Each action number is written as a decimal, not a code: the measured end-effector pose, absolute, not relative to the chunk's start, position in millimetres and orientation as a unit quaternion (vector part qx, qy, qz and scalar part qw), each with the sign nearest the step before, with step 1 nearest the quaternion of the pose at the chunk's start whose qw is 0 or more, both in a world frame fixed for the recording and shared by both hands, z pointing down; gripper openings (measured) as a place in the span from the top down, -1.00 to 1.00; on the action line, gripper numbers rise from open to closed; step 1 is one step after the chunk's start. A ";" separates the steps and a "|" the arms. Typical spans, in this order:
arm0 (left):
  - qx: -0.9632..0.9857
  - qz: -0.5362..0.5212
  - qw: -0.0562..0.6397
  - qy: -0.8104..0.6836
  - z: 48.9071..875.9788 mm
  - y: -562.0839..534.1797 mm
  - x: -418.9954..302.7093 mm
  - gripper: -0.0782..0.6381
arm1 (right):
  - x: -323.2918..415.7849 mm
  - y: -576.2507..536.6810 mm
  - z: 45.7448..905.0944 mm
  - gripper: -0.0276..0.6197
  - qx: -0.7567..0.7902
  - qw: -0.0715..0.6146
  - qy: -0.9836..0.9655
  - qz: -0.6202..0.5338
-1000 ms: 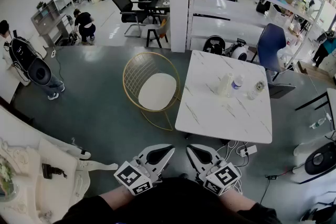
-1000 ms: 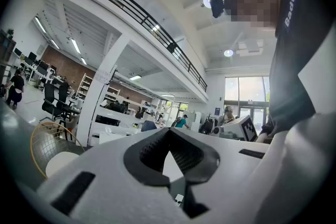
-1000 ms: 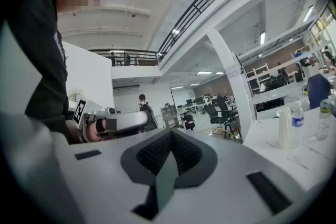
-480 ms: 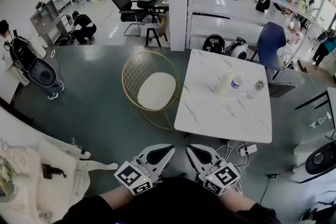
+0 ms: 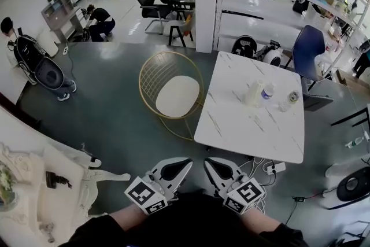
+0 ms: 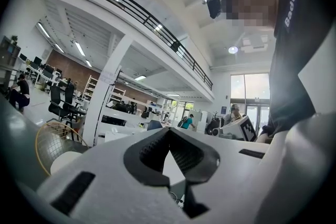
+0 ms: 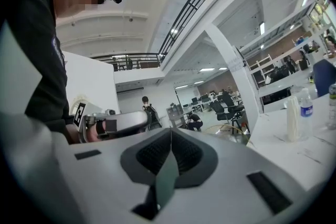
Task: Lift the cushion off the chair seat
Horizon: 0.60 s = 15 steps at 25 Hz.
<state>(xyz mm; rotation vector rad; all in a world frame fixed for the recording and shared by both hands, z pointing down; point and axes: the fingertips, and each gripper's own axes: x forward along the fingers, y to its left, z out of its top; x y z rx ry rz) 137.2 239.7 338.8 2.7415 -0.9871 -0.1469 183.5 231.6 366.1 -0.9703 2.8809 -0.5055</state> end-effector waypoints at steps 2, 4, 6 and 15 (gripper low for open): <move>0.928 -0.052 0.120 -0.349 344.2 237.6 134.6 0.73 | 183.2 228.1 373.0 0.83 -0.308 0.027 0.935 -0.173; 0.923 -0.053 0.125 -0.360 346.4 235.8 129.4 0.73 | 181.6 224.9 376.5 0.83 -0.303 0.024 0.936 -0.178; 0.921 -0.054 0.125 -0.366 346.5 230.2 123.1 0.73 | 177.1 219.0 377.0 0.83 -0.298 0.023 0.937 -0.178; 0.923 -0.073 0.131 -0.353 353.1 176.9 85.7 0.73 | 138.1 167.2 380.9 0.83 -0.313 0.006 0.935 -0.169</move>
